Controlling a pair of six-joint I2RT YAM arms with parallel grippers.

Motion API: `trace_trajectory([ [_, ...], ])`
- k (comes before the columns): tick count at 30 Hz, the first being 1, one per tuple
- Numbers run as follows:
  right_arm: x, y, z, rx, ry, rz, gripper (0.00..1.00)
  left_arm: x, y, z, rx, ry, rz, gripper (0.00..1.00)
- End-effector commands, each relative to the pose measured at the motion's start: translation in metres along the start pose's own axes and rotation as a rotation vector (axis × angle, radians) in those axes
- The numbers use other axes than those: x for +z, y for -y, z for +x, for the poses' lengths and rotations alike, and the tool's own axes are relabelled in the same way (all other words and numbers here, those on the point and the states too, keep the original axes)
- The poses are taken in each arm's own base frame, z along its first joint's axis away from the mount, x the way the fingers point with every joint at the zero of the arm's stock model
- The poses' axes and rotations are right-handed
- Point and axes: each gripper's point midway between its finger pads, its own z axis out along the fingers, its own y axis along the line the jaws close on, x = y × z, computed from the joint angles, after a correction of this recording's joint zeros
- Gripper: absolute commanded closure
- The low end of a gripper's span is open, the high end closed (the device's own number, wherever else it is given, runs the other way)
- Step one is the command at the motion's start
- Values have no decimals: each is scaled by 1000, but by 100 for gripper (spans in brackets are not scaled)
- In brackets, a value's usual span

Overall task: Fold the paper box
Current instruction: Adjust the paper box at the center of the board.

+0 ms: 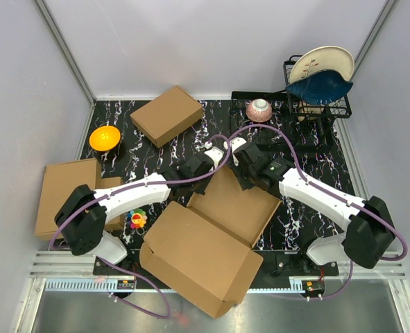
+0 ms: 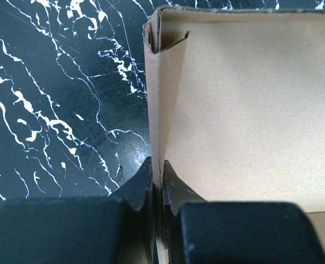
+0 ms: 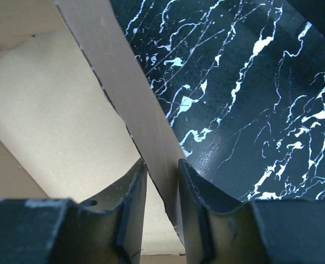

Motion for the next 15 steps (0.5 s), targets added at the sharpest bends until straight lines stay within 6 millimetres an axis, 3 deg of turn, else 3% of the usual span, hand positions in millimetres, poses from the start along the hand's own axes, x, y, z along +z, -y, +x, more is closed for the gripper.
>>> trace_trajectory([
  [1,3,1,-9,-15,41,28,69,-13,5,-23,-9,81,38,93],
  [3,-1,3,-12,-10,57,36,73,-15,3,-24,-18,79,26,91],
  [6,-7,7,-16,-11,70,48,78,-25,-3,-33,-2,81,0,78],
  [11,-12,10,-17,-13,72,58,85,-60,-11,-66,25,154,-8,58],
  [15,-9,12,-16,-10,58,77,86,-96,-21,-93,65,218,-28,52],
])
